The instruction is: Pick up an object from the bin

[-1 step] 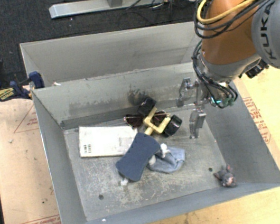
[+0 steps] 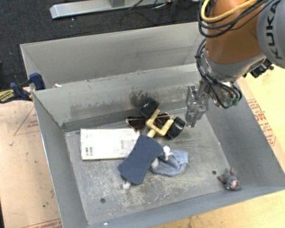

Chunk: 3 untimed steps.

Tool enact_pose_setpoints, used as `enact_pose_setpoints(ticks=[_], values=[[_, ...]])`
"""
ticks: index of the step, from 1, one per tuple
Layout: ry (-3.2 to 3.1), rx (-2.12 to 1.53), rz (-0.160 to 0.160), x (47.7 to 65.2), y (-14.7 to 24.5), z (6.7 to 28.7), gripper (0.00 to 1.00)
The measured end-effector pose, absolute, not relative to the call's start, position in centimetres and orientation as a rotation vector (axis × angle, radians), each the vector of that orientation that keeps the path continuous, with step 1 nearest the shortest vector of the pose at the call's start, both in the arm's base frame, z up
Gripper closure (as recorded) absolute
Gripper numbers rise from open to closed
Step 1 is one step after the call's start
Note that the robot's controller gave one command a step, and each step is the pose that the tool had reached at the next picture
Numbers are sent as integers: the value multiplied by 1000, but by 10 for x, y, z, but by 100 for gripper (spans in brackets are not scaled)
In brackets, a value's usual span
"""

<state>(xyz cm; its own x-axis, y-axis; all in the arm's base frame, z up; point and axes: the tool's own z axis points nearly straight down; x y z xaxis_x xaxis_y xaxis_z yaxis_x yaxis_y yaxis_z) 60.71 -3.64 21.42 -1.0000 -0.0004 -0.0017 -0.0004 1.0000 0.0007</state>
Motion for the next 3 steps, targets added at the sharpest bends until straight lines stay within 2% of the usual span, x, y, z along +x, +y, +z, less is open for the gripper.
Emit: enact_pose_setpoints(ticks=[1, 2, 3], values=[[3140, -1, 1, 607, -36, 214, 0], [3140, -2, 1, 607, -36, 214, 0], [3131, 73, 1, 602, -38, 176, 0]])
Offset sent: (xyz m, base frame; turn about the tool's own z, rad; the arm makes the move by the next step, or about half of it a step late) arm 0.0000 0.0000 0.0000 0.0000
